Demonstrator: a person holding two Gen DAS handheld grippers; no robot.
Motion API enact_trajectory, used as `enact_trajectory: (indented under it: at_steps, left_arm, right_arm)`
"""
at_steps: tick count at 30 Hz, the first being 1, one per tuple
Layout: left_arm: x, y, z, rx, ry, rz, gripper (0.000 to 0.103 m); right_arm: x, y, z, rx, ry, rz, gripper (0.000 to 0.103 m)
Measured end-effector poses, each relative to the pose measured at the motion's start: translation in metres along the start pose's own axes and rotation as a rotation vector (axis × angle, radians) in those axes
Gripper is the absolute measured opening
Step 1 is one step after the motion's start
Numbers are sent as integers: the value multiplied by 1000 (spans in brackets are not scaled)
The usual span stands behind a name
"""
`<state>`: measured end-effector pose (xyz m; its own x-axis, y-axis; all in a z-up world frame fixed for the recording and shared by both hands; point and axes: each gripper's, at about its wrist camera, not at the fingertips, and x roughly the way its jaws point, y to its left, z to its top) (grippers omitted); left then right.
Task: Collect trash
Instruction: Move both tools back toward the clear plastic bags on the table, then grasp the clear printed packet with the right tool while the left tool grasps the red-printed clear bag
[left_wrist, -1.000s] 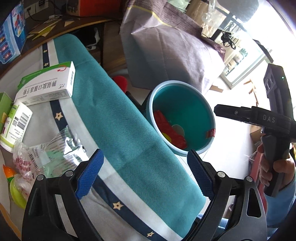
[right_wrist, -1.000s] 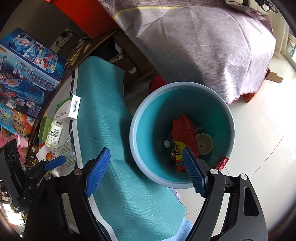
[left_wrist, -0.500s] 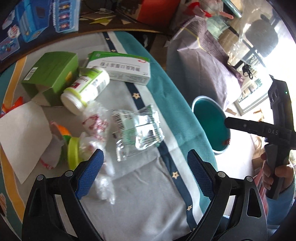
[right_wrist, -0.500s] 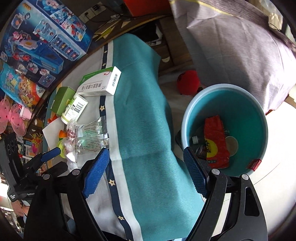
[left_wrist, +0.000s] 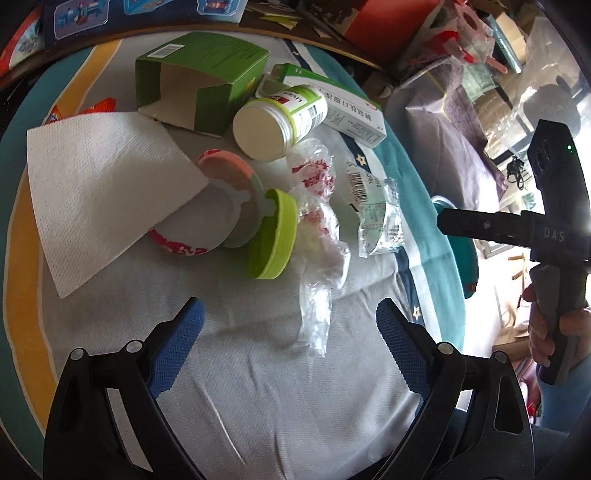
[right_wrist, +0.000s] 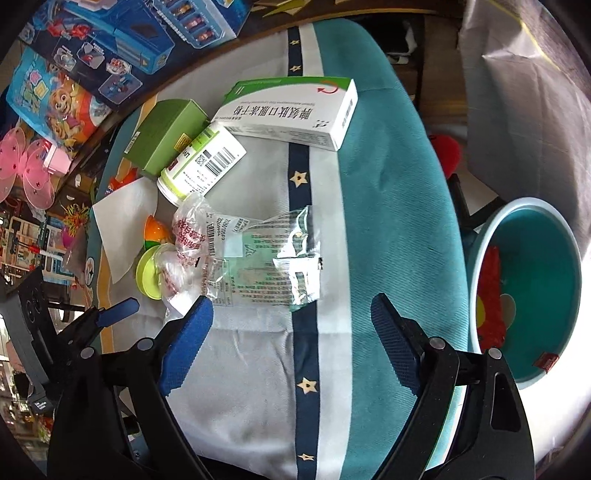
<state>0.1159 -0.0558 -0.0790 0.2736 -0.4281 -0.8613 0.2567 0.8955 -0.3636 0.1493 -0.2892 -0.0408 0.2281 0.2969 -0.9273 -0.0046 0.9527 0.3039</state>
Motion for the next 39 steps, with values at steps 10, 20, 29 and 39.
enact_trajectory:
  at_steps: [10, 20, 29, 39]
  left_arm:
    - [0, 27, 0, -8, -14, -44, 94]
    - [5, 29, -7, -2, 2, -57, 94]
    - [12, 7, -8, 21, 7, -47, 94]
    - [11, -40, -8, 69, -56, -13, 65]
  right_arm:
    - [41, 24, 23, 14, 52, -35, 87]
    - [61, 24, 26, 14, 51, -72, 89]
    - [42, 17, 8, -54, 1, -21, 50]
    - [7, -32, -18, 42, -54, 29, 41]
